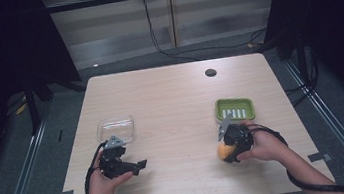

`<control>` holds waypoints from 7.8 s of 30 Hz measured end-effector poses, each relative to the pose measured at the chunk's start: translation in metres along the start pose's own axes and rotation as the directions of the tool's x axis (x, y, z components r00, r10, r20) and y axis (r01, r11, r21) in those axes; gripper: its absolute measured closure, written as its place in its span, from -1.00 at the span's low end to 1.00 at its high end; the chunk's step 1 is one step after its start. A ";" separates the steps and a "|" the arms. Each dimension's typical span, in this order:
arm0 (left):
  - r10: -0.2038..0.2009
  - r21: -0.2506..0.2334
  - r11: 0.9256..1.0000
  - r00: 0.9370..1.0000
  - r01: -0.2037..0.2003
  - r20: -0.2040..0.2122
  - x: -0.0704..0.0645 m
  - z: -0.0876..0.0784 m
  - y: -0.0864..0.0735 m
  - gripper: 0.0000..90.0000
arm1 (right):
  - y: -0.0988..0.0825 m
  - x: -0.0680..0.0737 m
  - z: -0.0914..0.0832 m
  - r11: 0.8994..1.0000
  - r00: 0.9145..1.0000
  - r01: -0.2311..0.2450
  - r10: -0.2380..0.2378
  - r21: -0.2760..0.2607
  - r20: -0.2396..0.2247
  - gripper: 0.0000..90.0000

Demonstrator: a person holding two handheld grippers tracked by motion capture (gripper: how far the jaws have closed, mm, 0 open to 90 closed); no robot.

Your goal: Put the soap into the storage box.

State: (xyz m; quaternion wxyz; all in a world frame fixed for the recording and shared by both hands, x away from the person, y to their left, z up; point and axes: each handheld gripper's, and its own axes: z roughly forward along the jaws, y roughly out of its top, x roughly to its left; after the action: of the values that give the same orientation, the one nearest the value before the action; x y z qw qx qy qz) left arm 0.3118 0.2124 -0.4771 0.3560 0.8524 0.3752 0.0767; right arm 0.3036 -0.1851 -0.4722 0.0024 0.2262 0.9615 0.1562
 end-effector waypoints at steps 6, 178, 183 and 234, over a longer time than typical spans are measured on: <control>-0.014 -0.007 1.000 1.000 0.014 -0.003 0.000 0.000 0.000 -0.95 | -0.002 -0.008 -0.001 0.996 0.996 -0.090 0.090 -0.007 -0.005 -0.06; 0.002 -0.007 1.000 1.000 -0.002 0.004 0.001 -0.001 0.004 -0.95 | 0.020 -0.089 -0.071 0.983 0.979 -0.183 0.182 0.001 0.094 0.12; 0.002 -0.005 1.000 1.000 -0.002 0.003 0.001 -0.001 0.004 -0.95 | 0.019 -0.092 -0.072 0.982 0.977 -0.191 0.191 -0.004 0.096 0.12; 0.015 -0.008 1.000 1.000 -0.015 0.002 0.000 0.000 0.005 -0.95 | 0.021 -0.114 -0.067 0.984 0.977 -0.180 0.178 0.010 0.119 0.12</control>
State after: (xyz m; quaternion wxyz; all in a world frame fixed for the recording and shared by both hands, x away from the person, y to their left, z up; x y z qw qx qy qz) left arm 0.3146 0.2097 -0.4742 0.3594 0.8538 0.3680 0.0800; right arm 0.4095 -0.2369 -0.4097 0.0428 0.3207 0.9369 0.1322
